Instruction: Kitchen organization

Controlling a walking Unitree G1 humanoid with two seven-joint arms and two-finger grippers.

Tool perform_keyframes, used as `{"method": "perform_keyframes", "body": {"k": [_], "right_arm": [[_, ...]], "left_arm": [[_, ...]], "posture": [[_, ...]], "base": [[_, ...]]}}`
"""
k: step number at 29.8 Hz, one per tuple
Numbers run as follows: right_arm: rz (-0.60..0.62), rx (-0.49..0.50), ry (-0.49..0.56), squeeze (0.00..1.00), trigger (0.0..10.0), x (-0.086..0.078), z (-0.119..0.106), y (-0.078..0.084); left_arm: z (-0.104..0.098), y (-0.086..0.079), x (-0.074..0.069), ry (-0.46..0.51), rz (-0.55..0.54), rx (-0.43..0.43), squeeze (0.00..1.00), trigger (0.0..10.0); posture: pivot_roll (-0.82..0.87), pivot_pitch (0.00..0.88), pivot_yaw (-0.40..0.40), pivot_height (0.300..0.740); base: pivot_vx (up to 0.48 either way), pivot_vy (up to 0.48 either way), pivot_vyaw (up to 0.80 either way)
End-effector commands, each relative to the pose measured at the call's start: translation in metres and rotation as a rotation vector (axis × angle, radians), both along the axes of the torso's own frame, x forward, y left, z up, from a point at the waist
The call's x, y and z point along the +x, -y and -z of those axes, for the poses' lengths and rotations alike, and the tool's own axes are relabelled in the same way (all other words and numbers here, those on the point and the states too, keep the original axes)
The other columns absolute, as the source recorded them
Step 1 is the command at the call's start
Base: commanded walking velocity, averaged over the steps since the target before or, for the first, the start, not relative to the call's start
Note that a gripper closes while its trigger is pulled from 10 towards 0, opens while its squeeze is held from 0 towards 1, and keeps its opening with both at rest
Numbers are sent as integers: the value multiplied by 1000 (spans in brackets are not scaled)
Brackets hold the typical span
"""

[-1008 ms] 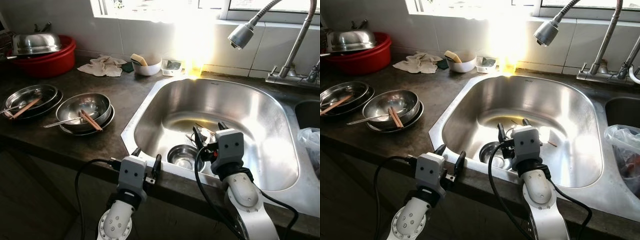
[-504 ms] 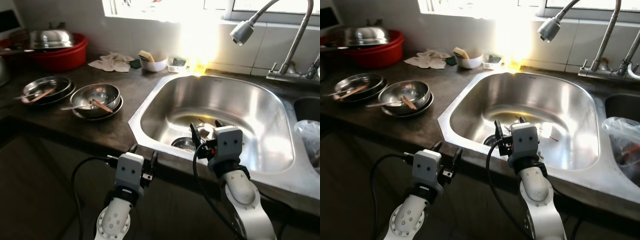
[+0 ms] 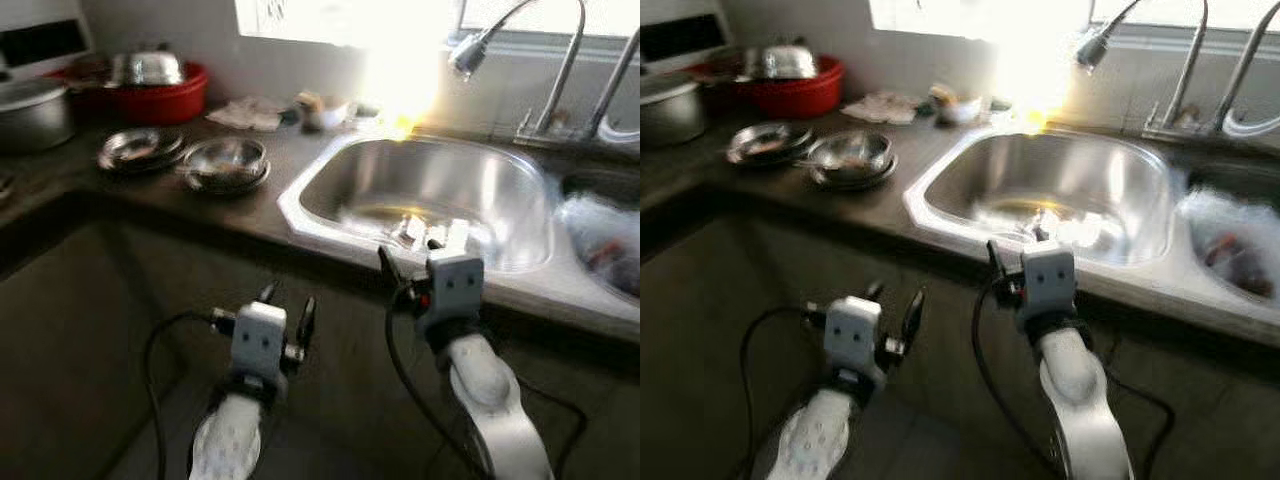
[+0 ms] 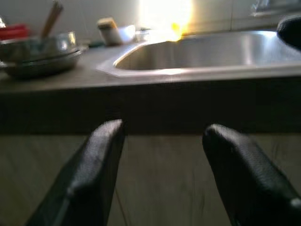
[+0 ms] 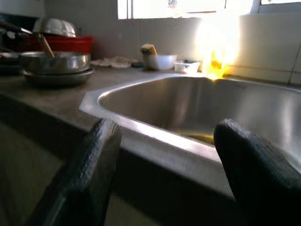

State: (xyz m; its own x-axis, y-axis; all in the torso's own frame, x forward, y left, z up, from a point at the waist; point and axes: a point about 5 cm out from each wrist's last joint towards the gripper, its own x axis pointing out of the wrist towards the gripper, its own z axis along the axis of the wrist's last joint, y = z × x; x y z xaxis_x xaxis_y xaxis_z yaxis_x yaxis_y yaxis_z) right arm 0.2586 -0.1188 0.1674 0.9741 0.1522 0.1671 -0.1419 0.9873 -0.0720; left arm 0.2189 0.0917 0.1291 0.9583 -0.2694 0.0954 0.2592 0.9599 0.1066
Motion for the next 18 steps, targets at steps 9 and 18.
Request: {"method": "perform_keyframes", "body": {"k": [9, 18], "right_arm": [[-2, 1, -9, 0, 10000, -1, 2, 1], [4, -39, -28, 0, 10000, -2, 8, 1]], "left_arm": [[-3, 1, 1, 9, 8, 15, 0, 10000], [2, -2, 1, -28, -20, 9, 0, 10000]], "posture": [[32, 53, -5, 740], [33, 49, -4, 740]], "base": [[-348, 0, 0], [-108, 0, 0]]}}
